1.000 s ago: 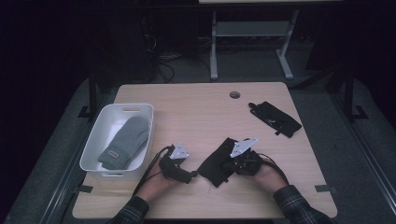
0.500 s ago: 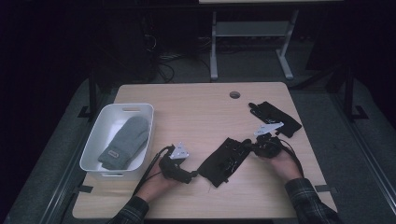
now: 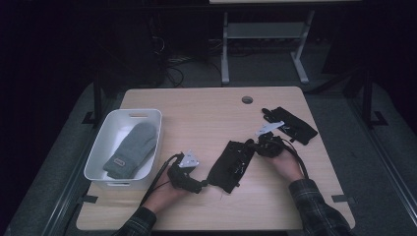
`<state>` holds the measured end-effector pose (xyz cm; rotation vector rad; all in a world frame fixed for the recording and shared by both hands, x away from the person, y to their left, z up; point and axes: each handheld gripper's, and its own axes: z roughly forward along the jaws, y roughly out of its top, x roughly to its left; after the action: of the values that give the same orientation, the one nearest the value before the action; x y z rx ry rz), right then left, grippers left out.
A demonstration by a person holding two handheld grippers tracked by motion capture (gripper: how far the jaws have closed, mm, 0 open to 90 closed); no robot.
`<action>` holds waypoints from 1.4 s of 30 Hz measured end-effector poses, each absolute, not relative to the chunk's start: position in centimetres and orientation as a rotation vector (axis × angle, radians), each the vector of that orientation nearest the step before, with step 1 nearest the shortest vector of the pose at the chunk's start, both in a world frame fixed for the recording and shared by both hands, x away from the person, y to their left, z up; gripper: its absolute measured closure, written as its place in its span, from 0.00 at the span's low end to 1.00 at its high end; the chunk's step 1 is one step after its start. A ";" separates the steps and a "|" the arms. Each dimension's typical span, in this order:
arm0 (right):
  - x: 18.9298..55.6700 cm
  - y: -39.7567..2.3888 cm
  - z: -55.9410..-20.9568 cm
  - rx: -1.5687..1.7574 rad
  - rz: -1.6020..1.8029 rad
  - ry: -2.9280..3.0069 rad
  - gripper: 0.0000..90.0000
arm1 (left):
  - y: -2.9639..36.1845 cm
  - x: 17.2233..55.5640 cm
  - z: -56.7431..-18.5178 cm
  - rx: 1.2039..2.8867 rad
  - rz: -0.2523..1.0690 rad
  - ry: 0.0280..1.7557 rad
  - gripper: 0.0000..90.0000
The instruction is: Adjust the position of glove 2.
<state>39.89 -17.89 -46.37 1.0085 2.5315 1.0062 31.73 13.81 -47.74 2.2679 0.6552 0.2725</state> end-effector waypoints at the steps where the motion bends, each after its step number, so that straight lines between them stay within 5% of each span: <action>1: 40.2 -17.6 -46.4 1.004 1.013 2.532 1.00 | 13.8 31.7 -47.7 2.268 0.272 0.655 0.14; 15: 43.4 -14.5 -46.6 0.994 1.090 2.520 1.00 | 13.8 31.7 -47.7 2.269 0.273 0.654 0.13; 42: 41.4 -34.0 -45.2 1.413 0.950 2.162 1.00 | 13.8 31.7 -47.8 2.266 0.273 0.655 0.13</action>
<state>41.39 -34.02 -45.15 1.4129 2.1616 0.9496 31.74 13.80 -47.75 2.2660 0.6549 0.2726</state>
